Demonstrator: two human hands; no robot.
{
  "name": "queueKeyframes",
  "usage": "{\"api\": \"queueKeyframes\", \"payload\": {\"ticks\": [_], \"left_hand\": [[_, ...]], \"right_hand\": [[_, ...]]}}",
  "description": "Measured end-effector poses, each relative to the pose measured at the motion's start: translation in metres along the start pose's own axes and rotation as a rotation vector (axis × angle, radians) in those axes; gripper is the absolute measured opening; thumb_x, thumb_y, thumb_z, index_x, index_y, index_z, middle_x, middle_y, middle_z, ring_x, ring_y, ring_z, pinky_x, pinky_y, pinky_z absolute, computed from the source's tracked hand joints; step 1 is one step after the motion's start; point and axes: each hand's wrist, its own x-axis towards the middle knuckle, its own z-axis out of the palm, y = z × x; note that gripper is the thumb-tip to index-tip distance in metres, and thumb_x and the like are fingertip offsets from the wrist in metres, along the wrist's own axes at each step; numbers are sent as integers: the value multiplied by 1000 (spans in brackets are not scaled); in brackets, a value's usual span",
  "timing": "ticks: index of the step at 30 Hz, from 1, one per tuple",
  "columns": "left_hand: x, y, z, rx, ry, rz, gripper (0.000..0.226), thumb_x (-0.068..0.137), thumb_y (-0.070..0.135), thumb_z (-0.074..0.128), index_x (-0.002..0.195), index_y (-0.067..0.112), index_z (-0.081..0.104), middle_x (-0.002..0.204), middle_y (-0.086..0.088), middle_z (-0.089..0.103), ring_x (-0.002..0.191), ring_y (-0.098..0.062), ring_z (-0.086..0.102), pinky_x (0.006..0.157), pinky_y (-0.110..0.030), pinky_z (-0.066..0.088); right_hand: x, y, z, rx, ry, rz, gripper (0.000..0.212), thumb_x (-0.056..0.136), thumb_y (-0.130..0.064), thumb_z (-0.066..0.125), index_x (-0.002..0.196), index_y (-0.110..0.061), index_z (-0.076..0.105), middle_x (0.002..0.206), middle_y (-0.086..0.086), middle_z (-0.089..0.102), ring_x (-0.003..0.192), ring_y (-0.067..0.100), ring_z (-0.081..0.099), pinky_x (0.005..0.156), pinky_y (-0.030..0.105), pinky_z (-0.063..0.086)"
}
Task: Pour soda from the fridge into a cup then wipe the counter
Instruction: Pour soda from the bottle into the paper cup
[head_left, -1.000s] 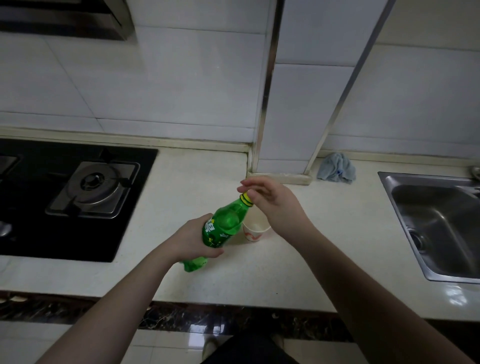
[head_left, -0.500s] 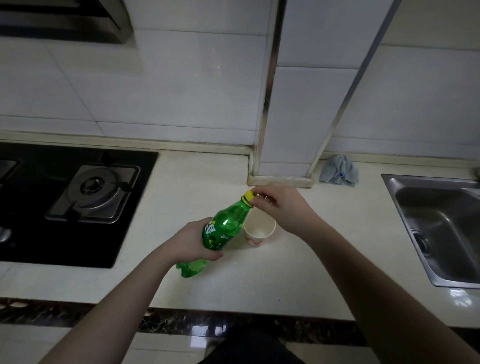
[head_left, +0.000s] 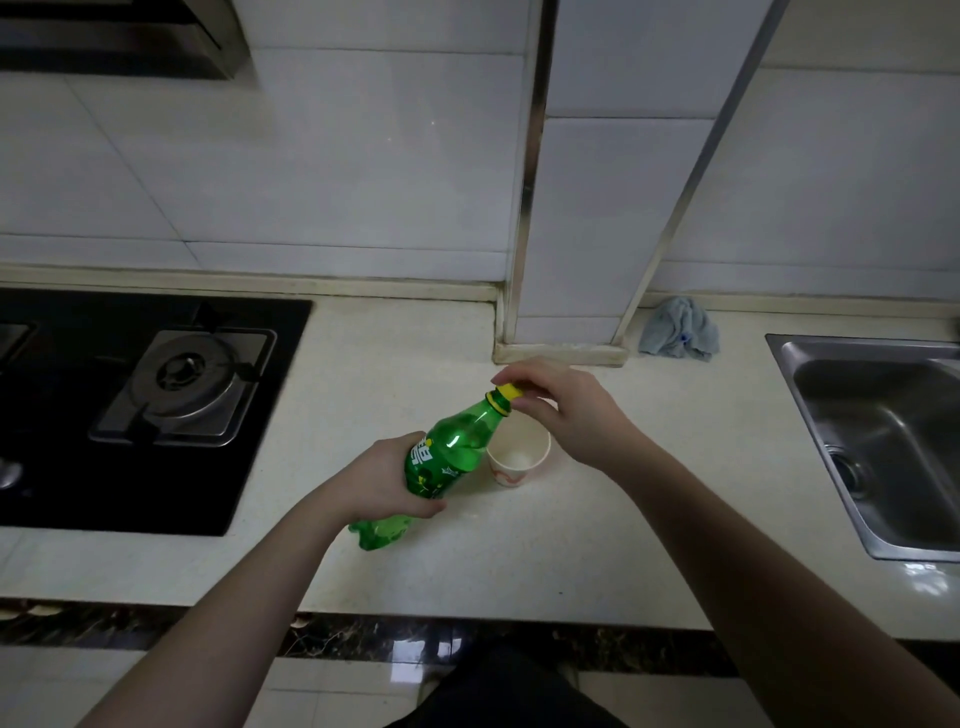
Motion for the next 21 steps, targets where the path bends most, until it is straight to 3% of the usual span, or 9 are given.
{"api": "queueKeyframes", "payload": {"ticks": [4, 7, 11, 17, 21], "left_hand": [[0, -4, 2, 7, -1, -20, 54, 60, 30, 88, 107, 28, 62, 92, 11, 70, 83, -2, 65, 72, -21, 53], [-1, -9, 3, 24, 5, -54, 53, 58, 33, 87, 104, 28, 62, 91, 9, 71, 81, -4, 66, 73, -25, 55], [0, -13, 5, 79, -4, -93, 52, 56, 36, 86, 101, 29, 61, 89, 11, 69, 78, -2, 65, 69, -21, 54], [3, -12, 3, 229, -44, -131, 52, 54, 41, 80, 99, 28, 59, 89, 10, 68, 80, -7, 65, 73, -34, 57], [4, -8, -1, 342, -55, -151, 51, 55, 42, 79, 98, 27, 57, 89, 9, 66, 80, -11, 64, 72, -35, 57]], "right_hand": [[-5, 3, -14, 177, 175, 102, 29, 91, -8, 60, 111, -29, 60, 110, -12, 61, 97, -16, 54, 82, 0, 38], [-10, 14, -16, 185, 234, 201, 26, 92, -14, 60, 112, -31, 59, 106, -15, 61, 97, -12, 56, 79, 2, 40], [-21, 32, -1, 133, 204, 332, 27, 94, -18, 58, 120, -26, 60, 108, -11, 60, 99, 2, 56, 84, 14, 41], [-30, 47, 22, 153, 70, 423, 27, 92, -14, 60, 116, -26, 61, 111, -9, 61, 101, 4, 58, 79, 7, 41], [-33, 51, 32, 163, 45, 452, 26, 93, -14, 60, 116, -26, 61, 111, -8, 60, 100, 6, 58, 84, 17, 42]]}}
